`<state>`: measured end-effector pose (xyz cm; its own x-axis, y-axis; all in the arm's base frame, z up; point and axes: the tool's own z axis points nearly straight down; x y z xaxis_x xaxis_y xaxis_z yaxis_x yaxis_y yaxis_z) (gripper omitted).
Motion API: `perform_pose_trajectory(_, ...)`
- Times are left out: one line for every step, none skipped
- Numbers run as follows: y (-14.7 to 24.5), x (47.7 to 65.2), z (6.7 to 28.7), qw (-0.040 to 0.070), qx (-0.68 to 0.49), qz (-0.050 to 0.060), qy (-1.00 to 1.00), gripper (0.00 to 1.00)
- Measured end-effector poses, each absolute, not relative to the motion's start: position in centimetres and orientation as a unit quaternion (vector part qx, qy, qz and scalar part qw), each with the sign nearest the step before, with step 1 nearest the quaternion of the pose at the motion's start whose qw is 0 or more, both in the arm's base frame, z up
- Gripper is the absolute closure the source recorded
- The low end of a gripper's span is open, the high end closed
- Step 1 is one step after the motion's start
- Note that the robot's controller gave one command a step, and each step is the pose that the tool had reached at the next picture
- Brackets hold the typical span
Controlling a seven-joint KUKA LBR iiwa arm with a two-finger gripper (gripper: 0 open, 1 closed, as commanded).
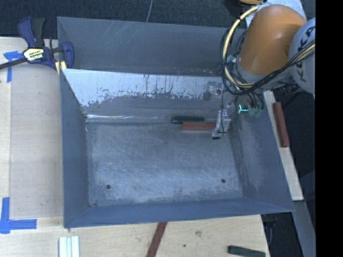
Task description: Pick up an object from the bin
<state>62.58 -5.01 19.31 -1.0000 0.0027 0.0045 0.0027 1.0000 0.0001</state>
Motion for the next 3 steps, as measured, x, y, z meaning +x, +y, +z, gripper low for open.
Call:
perform_pose_trajectory(-5.0,62.7,19.8,-0.002,-0.001,0.000,-1.000,0.00)
perform_pose_trajectory(-4.7,62.4,13.6,-0.004,-0.001,0.001,-1.000,0.00)
perform_pose_trajectory(-5.2,61.8,7.5,-0.008,0.033,0.000,-0.999,1.00)
